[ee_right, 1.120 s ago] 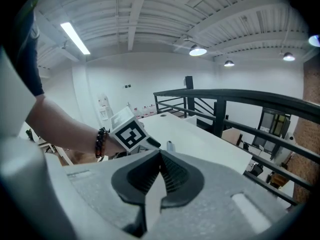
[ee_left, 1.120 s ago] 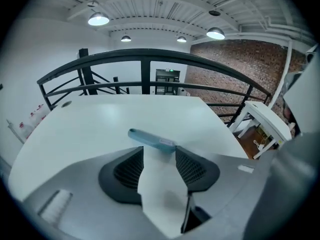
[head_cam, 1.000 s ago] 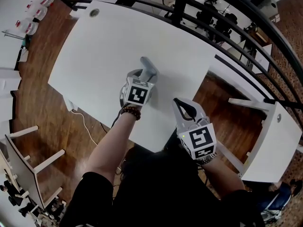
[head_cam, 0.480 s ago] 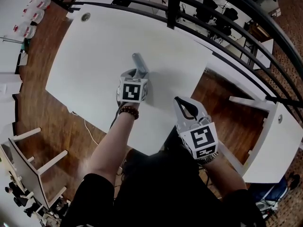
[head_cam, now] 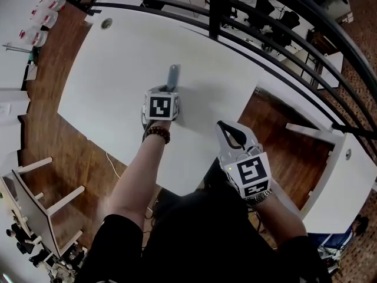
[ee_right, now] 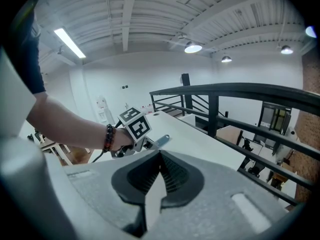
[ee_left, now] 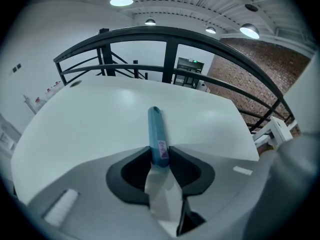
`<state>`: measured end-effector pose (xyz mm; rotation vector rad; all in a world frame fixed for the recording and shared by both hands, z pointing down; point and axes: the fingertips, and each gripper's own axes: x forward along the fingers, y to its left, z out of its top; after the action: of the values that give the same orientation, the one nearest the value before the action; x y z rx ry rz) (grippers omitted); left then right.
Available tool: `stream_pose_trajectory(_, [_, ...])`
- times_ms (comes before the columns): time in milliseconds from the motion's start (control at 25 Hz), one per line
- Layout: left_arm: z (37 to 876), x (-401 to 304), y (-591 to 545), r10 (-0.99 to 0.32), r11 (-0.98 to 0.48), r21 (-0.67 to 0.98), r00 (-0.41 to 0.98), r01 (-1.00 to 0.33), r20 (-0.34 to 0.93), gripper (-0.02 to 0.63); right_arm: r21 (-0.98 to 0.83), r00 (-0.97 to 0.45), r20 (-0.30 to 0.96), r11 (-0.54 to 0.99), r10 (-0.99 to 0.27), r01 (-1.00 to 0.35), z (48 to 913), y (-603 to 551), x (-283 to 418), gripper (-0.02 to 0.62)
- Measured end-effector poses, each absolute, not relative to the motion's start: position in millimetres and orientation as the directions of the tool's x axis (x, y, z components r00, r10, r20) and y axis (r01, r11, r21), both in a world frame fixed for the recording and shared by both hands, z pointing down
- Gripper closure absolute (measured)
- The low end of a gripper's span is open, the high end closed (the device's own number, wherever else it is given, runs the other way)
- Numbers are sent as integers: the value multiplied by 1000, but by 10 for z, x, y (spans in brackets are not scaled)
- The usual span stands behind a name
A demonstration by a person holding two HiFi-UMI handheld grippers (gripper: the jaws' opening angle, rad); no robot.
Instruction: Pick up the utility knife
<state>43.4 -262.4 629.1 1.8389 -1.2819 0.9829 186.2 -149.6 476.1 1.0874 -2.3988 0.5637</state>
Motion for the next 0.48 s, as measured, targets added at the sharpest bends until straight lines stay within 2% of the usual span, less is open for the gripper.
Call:
stream_pose_trajectory(240, [6037,395,-2626,-503,-349,33,217,-937,837,474,-177,-605,533,621,-592,-763,4707,-1541,1826,603])
stream_pose_trajectory(480, [5715,324,-2324,-567,-405,13,263,-914,781,474,-171,-626,513,645,-587,-745,4625,-1387,1595,603])
